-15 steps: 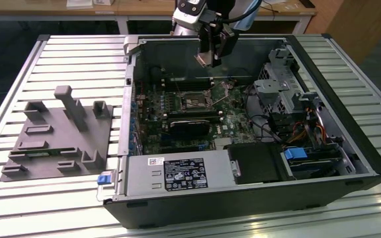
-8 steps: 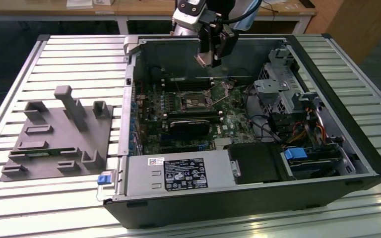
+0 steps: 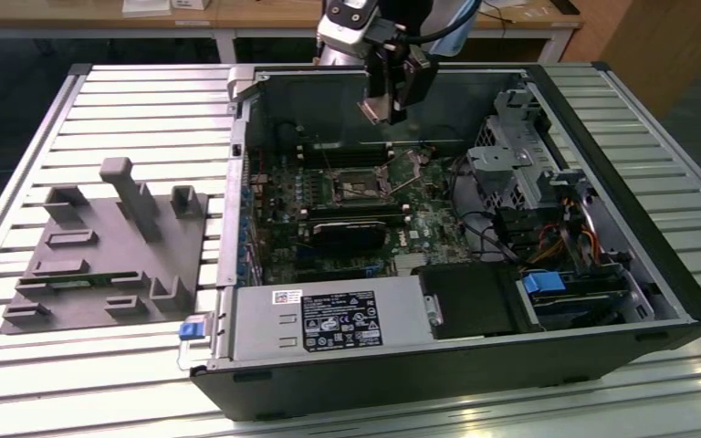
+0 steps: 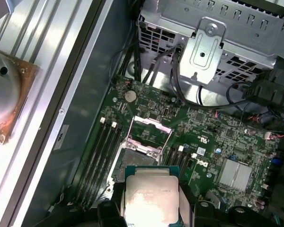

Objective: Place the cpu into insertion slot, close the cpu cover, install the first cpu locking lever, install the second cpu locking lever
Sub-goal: 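Place the cpu into insertion slot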

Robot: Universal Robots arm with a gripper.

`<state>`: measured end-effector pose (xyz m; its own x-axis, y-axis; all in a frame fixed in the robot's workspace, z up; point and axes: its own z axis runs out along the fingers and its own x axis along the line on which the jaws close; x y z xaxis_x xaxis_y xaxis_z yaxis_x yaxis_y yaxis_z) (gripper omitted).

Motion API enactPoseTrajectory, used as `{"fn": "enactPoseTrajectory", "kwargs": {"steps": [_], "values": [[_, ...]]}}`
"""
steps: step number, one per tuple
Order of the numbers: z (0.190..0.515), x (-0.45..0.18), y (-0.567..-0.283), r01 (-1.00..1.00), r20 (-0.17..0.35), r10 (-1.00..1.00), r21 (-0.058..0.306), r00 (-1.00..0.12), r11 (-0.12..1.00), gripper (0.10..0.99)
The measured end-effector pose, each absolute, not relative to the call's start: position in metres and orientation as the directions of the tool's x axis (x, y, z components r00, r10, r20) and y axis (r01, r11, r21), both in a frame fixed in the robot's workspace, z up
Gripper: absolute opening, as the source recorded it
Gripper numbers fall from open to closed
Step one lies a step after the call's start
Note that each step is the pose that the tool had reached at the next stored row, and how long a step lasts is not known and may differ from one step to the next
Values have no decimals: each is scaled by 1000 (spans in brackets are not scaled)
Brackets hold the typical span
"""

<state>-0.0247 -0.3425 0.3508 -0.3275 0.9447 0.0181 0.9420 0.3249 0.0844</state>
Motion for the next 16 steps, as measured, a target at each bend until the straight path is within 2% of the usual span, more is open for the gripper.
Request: {"fn": "enactPoseTrajectory", "kwargs": {"steps": [16], "values": [[349,-25,-342,973,17,976,84,-218,216,537]]}}
